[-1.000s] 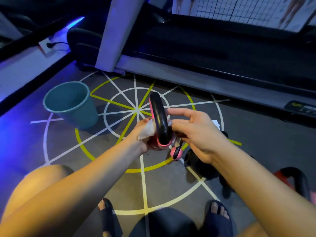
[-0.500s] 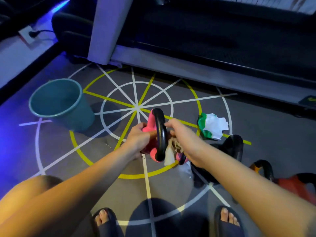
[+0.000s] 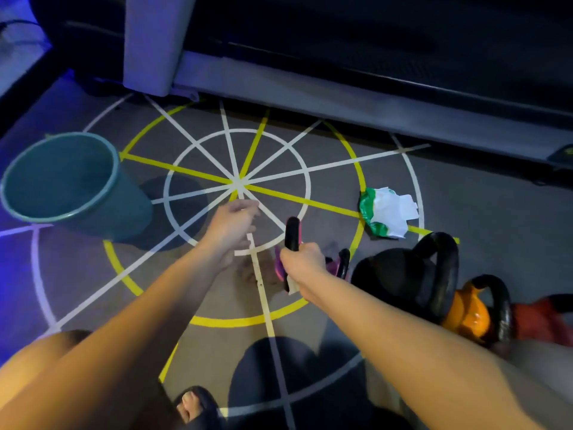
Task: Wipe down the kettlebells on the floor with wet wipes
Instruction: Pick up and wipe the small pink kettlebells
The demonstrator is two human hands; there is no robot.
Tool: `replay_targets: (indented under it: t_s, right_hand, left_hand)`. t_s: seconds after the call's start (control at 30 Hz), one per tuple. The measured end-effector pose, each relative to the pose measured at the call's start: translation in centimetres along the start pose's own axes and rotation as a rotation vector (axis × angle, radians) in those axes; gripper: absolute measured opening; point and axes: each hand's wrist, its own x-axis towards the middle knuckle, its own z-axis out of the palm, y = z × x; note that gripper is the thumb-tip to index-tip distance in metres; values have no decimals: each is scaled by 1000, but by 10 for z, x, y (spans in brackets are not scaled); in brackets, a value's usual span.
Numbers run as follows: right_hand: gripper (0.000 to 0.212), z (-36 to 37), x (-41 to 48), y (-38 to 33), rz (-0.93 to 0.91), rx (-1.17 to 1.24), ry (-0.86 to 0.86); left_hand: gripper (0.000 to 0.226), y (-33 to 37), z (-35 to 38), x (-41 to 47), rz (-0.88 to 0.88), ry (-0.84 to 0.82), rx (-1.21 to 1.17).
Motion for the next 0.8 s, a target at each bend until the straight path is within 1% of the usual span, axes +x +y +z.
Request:
replay_targets:
  t_s: [0.03, 0.07, 0.13, 0.17, 0.27, 0.37, 0.5, 0.67, 0.7, 0.77, 0.8]
  right_hand:
    - [39, 5, 15, 9, 35, -40, 28]
    - [32, 6, 15, 6, 58, -41, 65]
    - [21, 8, 23, 10, 97, -19, 120]
    - [20, 9, 27, 13, 113, -21, 136]
    - [25, 15, 35, 21, 110, -33, 154]
    - [31, 17, 46, 20, 92, -18, 211]
    - [40, 18, 60, 18, 120, 44, 223]
    - [28, 8, 62, 34, 103, -121, 196]
    - [30, 8, 64, 38, 104, -141, 175]
    - [41, 8, 66, 37, 84, -172, 175]
    - [45, 8, 67, 37, 77, -146, 165]
  left_hand:
    - [22, -2, 2, 0, -2, -26, 31]
    - [23, -5, 5, 0, 8, -46, 51]
    - [23, -5, 7, 3, 34, -40, 54]
    - [23, -4, 5, 5, 38, -27, 55]
    - [22, -2, 0, 11, 73, -25, 66]
    - [24, -6, 2, 9, 132, -63, 120]
    - [28, -10, 5, 4, 126, -103, 193]
    - [27, -2, 5, 9, 149, -76, 188]
    - [26, -2, 6, 10, 155, -76, 195]
    - [24, -3, 10, 11, 166, -90, 230]
    - [24, -4, 10, 10, 168, -100, 251]
